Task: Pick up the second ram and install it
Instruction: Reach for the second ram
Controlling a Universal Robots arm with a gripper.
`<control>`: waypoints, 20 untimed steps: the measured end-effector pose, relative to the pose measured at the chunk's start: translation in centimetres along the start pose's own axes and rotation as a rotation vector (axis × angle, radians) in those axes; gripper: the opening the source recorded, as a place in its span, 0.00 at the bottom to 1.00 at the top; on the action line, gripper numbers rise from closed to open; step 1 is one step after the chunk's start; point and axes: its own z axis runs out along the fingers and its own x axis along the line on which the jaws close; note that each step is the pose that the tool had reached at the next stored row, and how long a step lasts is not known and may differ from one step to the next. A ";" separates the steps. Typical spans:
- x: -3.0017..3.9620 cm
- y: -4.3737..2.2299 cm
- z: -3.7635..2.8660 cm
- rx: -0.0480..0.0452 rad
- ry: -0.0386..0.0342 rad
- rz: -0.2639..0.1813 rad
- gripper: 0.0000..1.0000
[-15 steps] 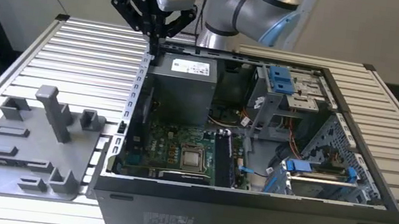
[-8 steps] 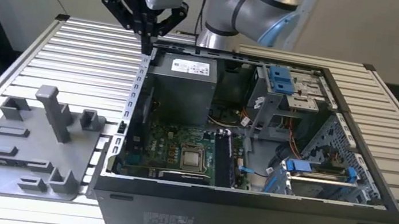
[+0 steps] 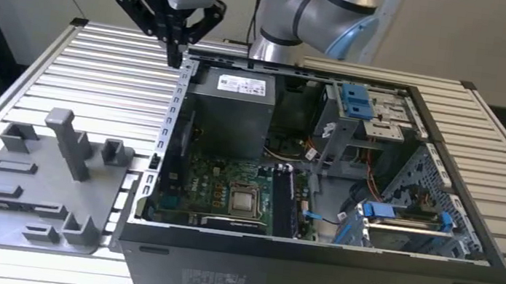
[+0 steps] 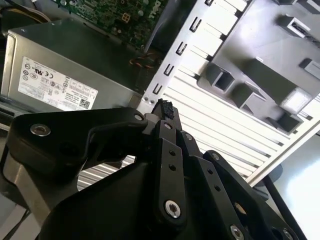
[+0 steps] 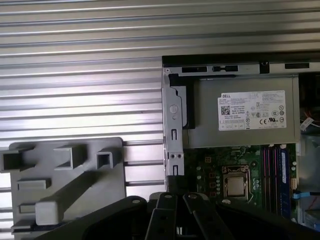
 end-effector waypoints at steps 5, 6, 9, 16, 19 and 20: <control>0.96 -0.07 -0.02 -0.0001 0.0001 -0.002 0.11; 1.18 -0.08 -0.02 0.0000 0.0001 -0.002 0.11; 1.79 -0.12 -0.03 -0.0001 0.0002 -0.004 0.11; 3.27 -0.22 -0.06 -0.0002 0.0004 -0.008 0.11; 3.94 -0.27 -0.07 -0.0002 0.0005 -0.010 0.11; 4.17 -0.28 -0.07 -0.0002 0.0005 -0.011 0.11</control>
